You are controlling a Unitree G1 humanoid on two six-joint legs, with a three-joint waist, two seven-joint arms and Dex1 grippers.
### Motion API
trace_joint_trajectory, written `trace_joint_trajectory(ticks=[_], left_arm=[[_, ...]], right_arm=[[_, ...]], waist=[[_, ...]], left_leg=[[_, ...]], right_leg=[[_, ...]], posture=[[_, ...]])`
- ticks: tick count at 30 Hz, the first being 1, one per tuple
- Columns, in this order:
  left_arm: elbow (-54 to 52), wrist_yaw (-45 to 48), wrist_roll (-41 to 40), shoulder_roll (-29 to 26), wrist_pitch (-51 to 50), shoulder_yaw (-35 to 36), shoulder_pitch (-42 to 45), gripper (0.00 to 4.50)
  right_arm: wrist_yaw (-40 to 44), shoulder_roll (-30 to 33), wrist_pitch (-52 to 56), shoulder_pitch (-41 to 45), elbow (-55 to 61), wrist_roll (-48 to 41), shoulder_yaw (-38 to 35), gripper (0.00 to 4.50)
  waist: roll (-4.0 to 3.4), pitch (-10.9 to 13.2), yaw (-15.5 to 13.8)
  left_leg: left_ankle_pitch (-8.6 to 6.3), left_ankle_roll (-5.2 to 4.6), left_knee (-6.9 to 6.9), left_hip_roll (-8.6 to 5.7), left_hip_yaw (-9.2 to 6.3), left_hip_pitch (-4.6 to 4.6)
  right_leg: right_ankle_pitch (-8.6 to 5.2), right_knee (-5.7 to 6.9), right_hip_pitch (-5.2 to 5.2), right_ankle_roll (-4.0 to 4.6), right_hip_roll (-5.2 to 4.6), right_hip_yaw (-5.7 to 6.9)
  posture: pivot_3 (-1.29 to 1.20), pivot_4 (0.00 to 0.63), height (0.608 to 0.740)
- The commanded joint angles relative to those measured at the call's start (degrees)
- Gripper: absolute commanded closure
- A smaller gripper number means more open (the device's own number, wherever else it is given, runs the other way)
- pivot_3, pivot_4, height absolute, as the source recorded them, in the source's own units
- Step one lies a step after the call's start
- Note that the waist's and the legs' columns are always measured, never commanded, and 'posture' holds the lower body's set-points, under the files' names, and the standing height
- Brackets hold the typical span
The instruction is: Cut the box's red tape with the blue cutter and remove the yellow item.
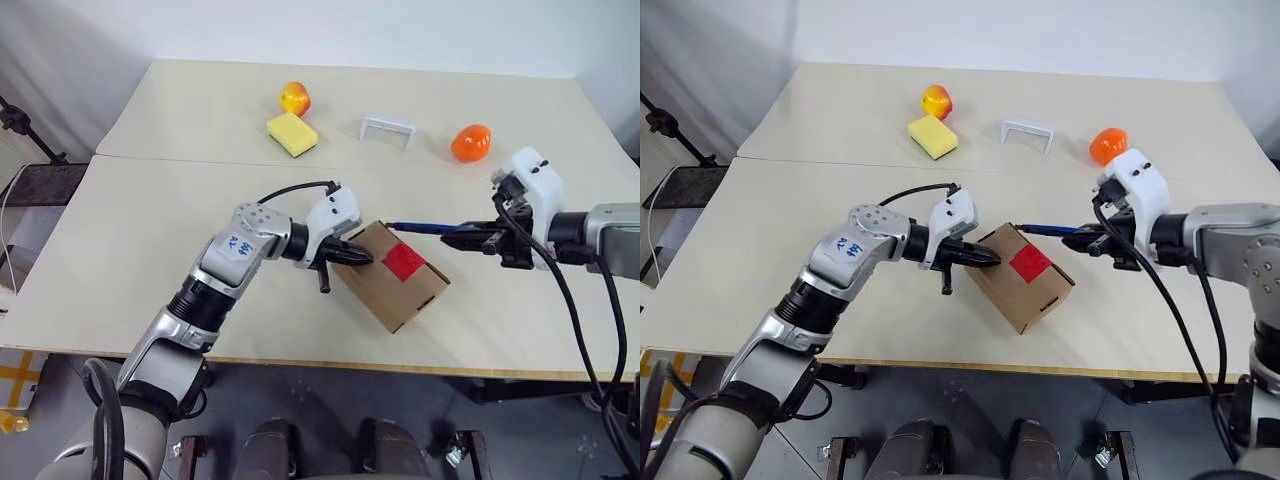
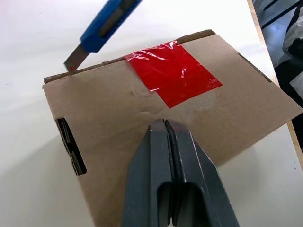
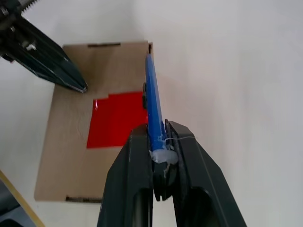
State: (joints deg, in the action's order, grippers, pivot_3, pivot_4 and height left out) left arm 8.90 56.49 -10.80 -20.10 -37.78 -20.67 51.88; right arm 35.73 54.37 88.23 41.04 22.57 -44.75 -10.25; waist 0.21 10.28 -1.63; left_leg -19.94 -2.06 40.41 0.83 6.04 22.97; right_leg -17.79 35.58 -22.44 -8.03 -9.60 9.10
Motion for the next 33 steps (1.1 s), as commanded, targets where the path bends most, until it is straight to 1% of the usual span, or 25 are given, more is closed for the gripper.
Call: trace_joint_trajectory(ticks=[1, 10, 15, 21, 30, 33], left_arm=[[-0.6, 0.3, 0.8, -0.4, -1.1, -1.1, -1.3, 4.50], [-0.3, 0.0, 1.0, -0.2, -1.0, -1.0, -1.4, 4.50], [0.9, -0.6, 1.4, 0.5, -0.6, -1.2, -0.9, 4.50], [3.0, -2.7, 2.8, 1.9, -1.3, -1.8, 0.5, 4.50], [8.8, -6.5, 6.0, 4.3, -2.2, -3.0, 3.2, 4.50], [10.1, -6.9, 6.6, 4.7, -2.2, -3.3, 3.6, 4.50]], right_arm=[[0.4, 2.5, 0.8, -1.2, 0.7, 0.1, -0.2, 4.35], [2.1, 3.7, 1.2, 0.8, 1.8, -1.9, 1.2, 4.35], [2.4, 2.8, 2.7, 5.0, 1.9, -2.9, 3.3, 4.35], [1.1, 2.1, 4.3, 7.8, 0.7, -2.4, 7.8, 4.35], [-0.9, 4.2, 4.3, 12.8, -4.6, -4.3, 15.1, 4.35], [-0.5, 6.3, 4.3, 13.9, -5.0, -6.0, 17.4, 4.35]], waist=[[0.00, 0.0, 0.0], [0.00, 0.0, 0.0], [0.00, 0.0, 0.0], [0.00, 0.0, 0.1], [0.02, 0.0, 0.1], [0.03, 0.0, 0.1]], left_leg=[[0.00, 0.00, 0.00, 0.00, 0.00, 0.00], [0.00, 0.00, 0.02, 0.00, -0.01, 0.01], [0.00, 0.00, 0.03, 0.00, -0.02, 0.01], [0.00, 0.00, 0.04, 0.01, -0.02, 0.01], [0.00, -0.01, 0.30, 0.03, 0.00, 0.01], [-0.01, -0.03, 0.50, 0.05, -0.03, 0.03]], right_leg=[[0.00, 0.00, 0.00, 0.00, 0.00, -0.01], [0.00, 0.00, 0.00, 0.00, 0.00, -0.01], [0.00, 0.00, 0.00, 0.00, 0.00, 0.00], [0.00, 0.00, 0.00, 0.00, 0.00, -0.01], [0.00, 0.03, 0.09, 0.00, 0.00, -0.02], [0.00, 0.04, 0.17, 0.00, 0.00, -0.02]], posture=[[0.00, 0.150, 0.740], [0.00, 0.150, 0.740], [0.00, 0.150, 0.740], [0.00, 0.150, 0.740], [0.00, 0.150, 0.740], [0.00, 0.150, 0.740]])
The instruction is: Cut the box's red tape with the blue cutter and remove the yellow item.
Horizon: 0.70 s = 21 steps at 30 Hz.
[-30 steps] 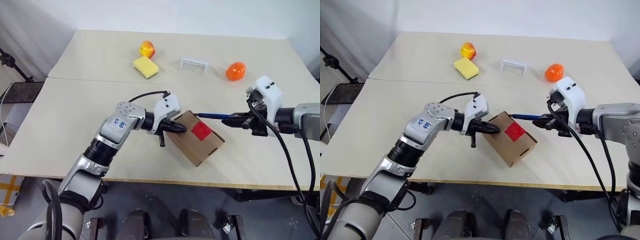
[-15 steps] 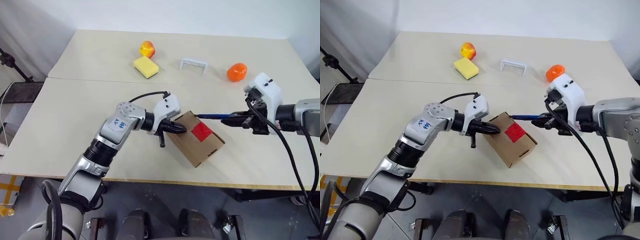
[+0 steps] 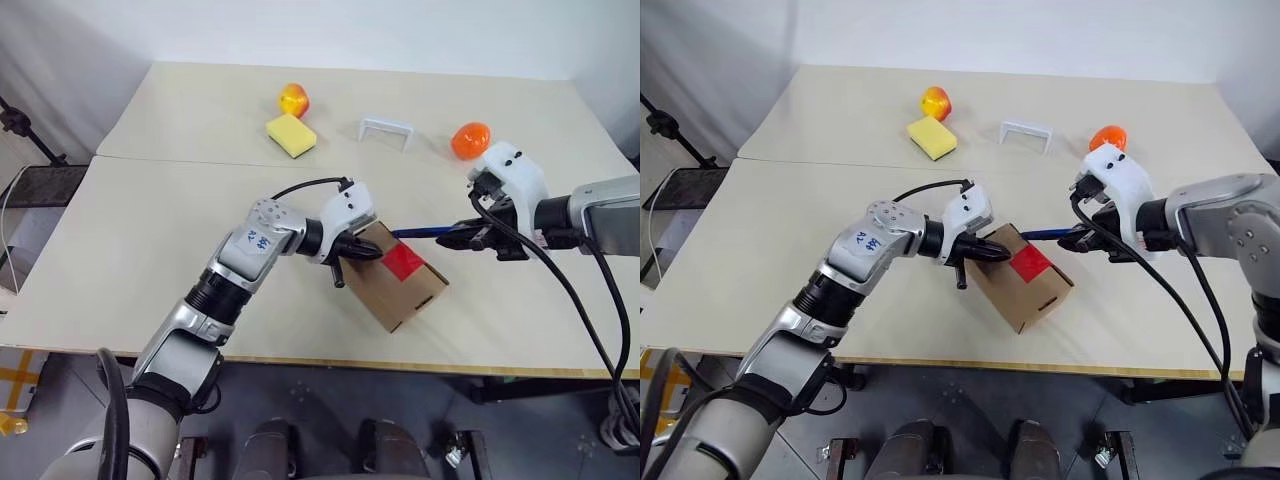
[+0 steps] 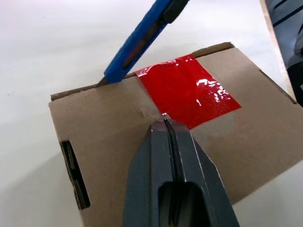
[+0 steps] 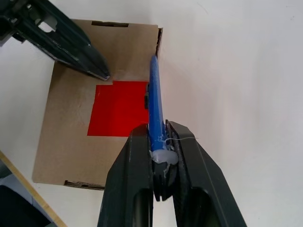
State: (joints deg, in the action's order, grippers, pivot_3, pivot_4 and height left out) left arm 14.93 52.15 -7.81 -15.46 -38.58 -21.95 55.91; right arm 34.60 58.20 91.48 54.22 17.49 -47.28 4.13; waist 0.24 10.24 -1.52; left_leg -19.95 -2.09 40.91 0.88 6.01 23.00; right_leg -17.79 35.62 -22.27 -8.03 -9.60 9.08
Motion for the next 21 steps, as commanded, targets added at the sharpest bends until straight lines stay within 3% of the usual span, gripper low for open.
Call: trace_joint_trajectory(ticks=[1, 14, 21], left_arm=[[4.3, -2.6, 3.9, 0.1, -1.4, -2.1, -0.4, 4.50], [3.8, -2.1, 5.3, -1.2, -4.0, -3.9, -1.0, 4.50], [3.5, -2.6, 5.3, -0.9, -4.7, -4.2, -1.4, 4.50]], right_arm=[[0.8, 3.3, 1.0, 1.0, 0.1, -4.0, 3.5, 4.35], [3.0, 10.0, 1.0, 4.5, -0.3, -9.0, 8.2, 4.35], [7.2, 16.9, 1.0, 2.5, 2.4, -9.0, 11.9, 4.35]], waist=[[0.00, 0.0, -0.1], [0.06, -0.1, -0.1], [0.06, -0.1, 0.0]], left_leg=[[0.00, -0.01, 0.04, 0.00, 0.00, 0.01], [-0.02, -0.04, 0.12, 0.02, -0.13, 0.00], [-0.03, -0.06, 0.12, 0.02, -0.15, -0.01]], right_leg=[[0.00, 0.00, 0.01, 0.00, 0.00, 0.00], [0.00, -0.02, 0.14, 0.00, -0.01, 0.04], [0.00, -0.04, 0.17, 0.00, -0.03, 0.04]], posture=[[0.00, 0.150, 0.740], [0.00, 0.150, 0.740], [0.00, 0.150, 0.740]])
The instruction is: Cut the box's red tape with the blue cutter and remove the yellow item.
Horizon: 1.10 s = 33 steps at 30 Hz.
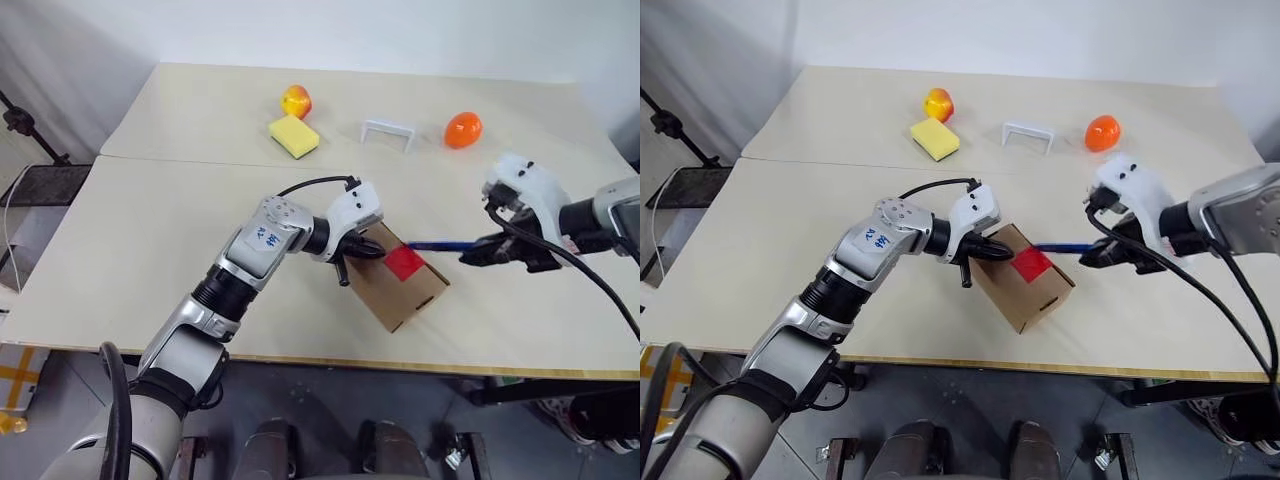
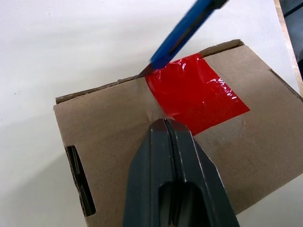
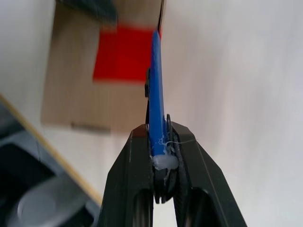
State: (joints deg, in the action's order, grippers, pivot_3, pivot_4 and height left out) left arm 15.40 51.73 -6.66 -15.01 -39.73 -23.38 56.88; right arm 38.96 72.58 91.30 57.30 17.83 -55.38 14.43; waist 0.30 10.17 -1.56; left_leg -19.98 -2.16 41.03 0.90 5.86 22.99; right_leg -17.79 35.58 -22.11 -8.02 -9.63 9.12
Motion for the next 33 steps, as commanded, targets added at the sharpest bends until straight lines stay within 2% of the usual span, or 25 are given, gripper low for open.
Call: trace_joint_trajectory(ticks=[1, 8, 19, 29, 33], left_arm=[[3.1, -2.3, 4.1, -1.3, -3.5, -2.7, -2.5, 4.50], [3.2, -2.9, 3.9, -1.2, -3.7, -2.5, -2.7, 4.50], [4.3, -3.1, 3.8, -1.0, -3.1, -2.1, -2.5, 4.50], [4.6, -3.1, 3.5, -0.4, -3.0, -1.9, -2.5, 4.50], [3.9, -2.9, 3.5, -0.4, -3.2, -2.1, -2.9, 4.50]], right_arm=[[3.3, 3.0, 1.2, -0.5, 2.2, -0.7, 1.8, 4.35], [5.8, 3.8, 1.2, -0.5, 2.9, 0.6, 2.8, 4.35], [12.0, 10.3, 1.1, -4.1, 6.5, 3.1, 1.0, 4.35], [12.0, 7.3, 1.2, -4.7, 5.7, 4.7, -0.1, 4.35], [12.2, 7.6, -0.1, -7.0, 4.7, 5.6, -5.2, 4.35]], waist=[[-0.01, 0.0, 0.0], [-0.01, 0.0, 0.0], [-0.01, 0.0, 0.0], [-0.04, 0.0, 0.1], [-0.04, 0.0, 0.1]], left_leg=[[0.00, 0.00, 0.00, 0.00, 0.00, -0.01], [0.00, 0.00, 0.01, 0.06, -0.03, -0.05], [-0.01, -0.02, 0.01, 0.13, -0.09, -0.05], [-0.01, -0.02, 0.02, 0.26, -0.09, -0.23], [-0.02, -0.02, -0.02, 0.29, -0.09, -0.42]], right_leg=[[0.00, -0.01, 0.02, 0.00, 0.00, 0.00], [0.00, -0.04, 0.08, 0.00, -0.01, 0.01], [0.00, -0.09, 0.13, 0.00, -0.03, 0.03], [0.00, -0.14, 0.32, 0.00, -0.03, 0.03], [0.00, -0.21, 0.54, 0.00, -0.04, 0.01]], posture=[[0.00, 0.150, 0.740], [0.00, 0.150, 0.740], [0.00, 0.150, 0.740], [0.00, 0.150, 0.740], [0.00, 0.150, 0.740]])
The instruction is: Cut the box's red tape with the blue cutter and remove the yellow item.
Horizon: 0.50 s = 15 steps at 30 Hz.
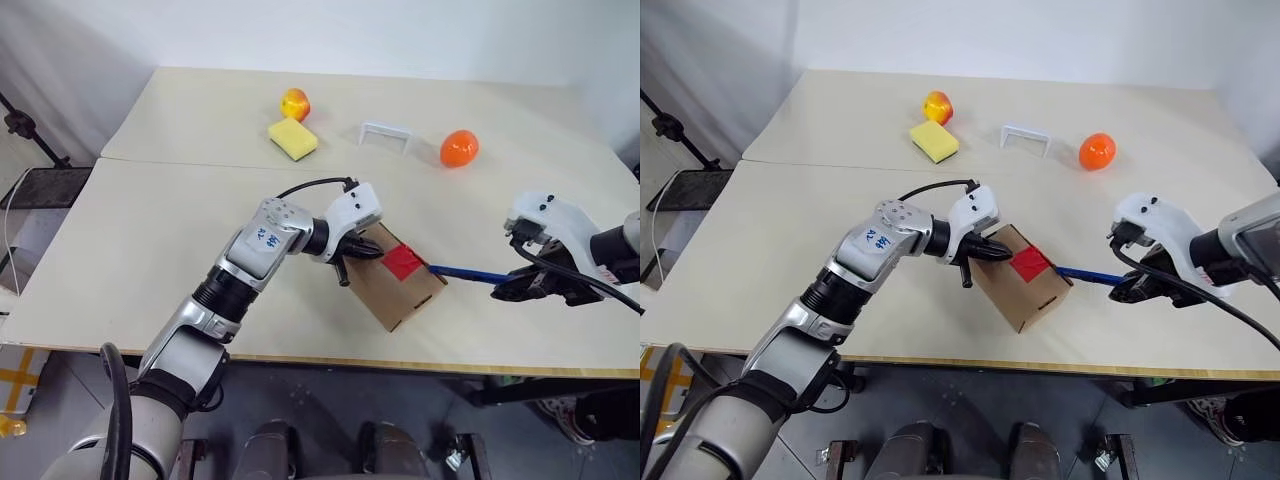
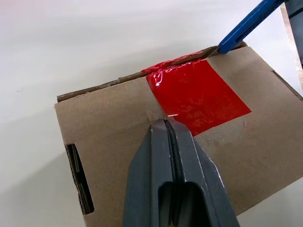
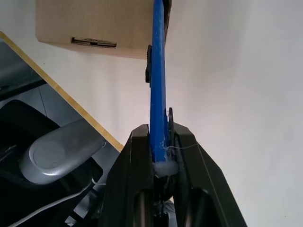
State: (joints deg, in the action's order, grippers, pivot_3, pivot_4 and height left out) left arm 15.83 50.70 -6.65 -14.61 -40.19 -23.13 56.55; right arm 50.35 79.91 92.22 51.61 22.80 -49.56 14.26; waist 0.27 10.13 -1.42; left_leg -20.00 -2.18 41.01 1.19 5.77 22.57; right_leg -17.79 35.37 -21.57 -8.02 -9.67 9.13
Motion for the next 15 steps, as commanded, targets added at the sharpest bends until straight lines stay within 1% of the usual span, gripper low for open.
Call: trace_joint_trajectory(ticks=[1, 5, 7, 8, 9, 10, 11, 13, 15], left_arm=[[3.4, -1.9, 3.4, -0.9, -2.7, -2.3, -2.6, 4.50], [3.5, -1.7, 3.4, -1.1, -2.6, -2.3, -2.7, 4.50], [3.6, -1.5, 3.4, -1.2, -2.3, -2.2, -2.6, 4.50], [3.7, -1.3, 3.1, -1.1, -1.7, -1.8, -2.5, 4.50], [3.9, -1.3, 2.9, -0.9, -1.3, -1.5, -2.2, 4.50], [4.3, -1.1, 2.6, -0.7, -1.4, -1.2, -1.9, 4.50], [4.6, -0.9, 2.5, -0.6, -1.1, -1.1, -1.6, 4.50], [4.9, -0.7, 2.3, -0.3, -0.9, -0.9, -1.3, 4.50], [5.3, -0.7, 1.9, 0.2, -0.5, -0.1, -1.0, 4.50]], right_arm=[[0.8, 0.1, -1.6, -2.3, -1.0, -0.4, -7.9, 4.35], [0.5, -1.2, -4.1, -10.5, -3.7, -0.3, -23.2, 4.35], [0.8, -2.3, -7.1, -18.4, -4.2, 1.8, -31.9, 4.35], [1.3, -4.8, -10.1, -24.4, -5.6, 3.7, -38.1, 4.35], [1.7, -6.5, -12.6, -28.6, -6.7, 4.9, -42.2, 4.35], [0.2, -9.4, -15.9, -32.9, -8.2, 7.3, -45.2, 4.35], [-1.3, -12.2, -19.9, -36.9, -9.4, 9.7, -46.8, 4.35], [-4.4, -18.6, -26.8, -42.1, -11.4, 12.9, -48.4, 4.35], [-6.1, -23.9, -31.3, -45.1, -12.1, 14.1, -49.1, 4.35]], waist=[[0.00, 0.0, 0.0], [0.00, 0.0, -0.1], [0.11, -0.1, -0.2], [0.14, -0.1, -0.2], [0.34, -0.2, -0.2], [0.35, -0.2, -0.2], [0.37, -0.2, -0.2], [0.37, -0.2, -0.2], [0.25, -0.3, -0.1]], left_leg=[[0.00, 0.00, 0.00, 0.00, -0.01, 0.00], [0.00, 0.00, -0.02, -0.02, 0.02, -0.03], [0.00, 0.00, -0.05, -0.01, -0.03, -0.07], [0.00, -0.01, -0.06, -0.01, -0.01, -0.12], [-0.01, -0.02, -0.08, -0.03, 0.01, -0.13], [-0.01, -0.02, -0.09, -0.03, 0.00, -0.16], [-0.01, -0.02, -0.10, -0.04, 0.02, -0.19], [-0.01, -0.02, -0.10, -0.06, 0.05, -0.23], [0.00, -0.01, -0.13, -0.26, 0.09, -0.25]], right_leg=[[0.00, 0.00, 0.01, 0.00, 0.00, 0.01], [0.00, -0.01, 0.04, 0.00, -0.01, 0.00], [0.00, -0.03, 0.12, 0.00, 0.00, 0.05], [0.00, -0.04, 0.17, 0.00, 0.00, 0.05], [0.00, -0.05, 0.18, -0.01, 0.00, 0.02], [0.00, -0.06, 0.22, -0.01, 0.01, 0.04], [0.01, -0.07, 0.24, -0.01, 0.01, 0.02], [0.02, -0.06, 0.28, -0.03, 0.01, 0.02], [0.01, -0.06, 0.26, -0.03, 0.01, -0.01]], posture=[[0.00, 0.150, 0.740], [0.00, 0.150, 0.740], [0.00, 0.150, 0.740], [0.00, 0.150, 0.740], [0.00, 0.150, 0.740], [0.00, 0.150, 0.740], [0.00, 0.150, 0.740], [0.00, 0.150, 0.740], [0.00, 0.150, 0.740]])
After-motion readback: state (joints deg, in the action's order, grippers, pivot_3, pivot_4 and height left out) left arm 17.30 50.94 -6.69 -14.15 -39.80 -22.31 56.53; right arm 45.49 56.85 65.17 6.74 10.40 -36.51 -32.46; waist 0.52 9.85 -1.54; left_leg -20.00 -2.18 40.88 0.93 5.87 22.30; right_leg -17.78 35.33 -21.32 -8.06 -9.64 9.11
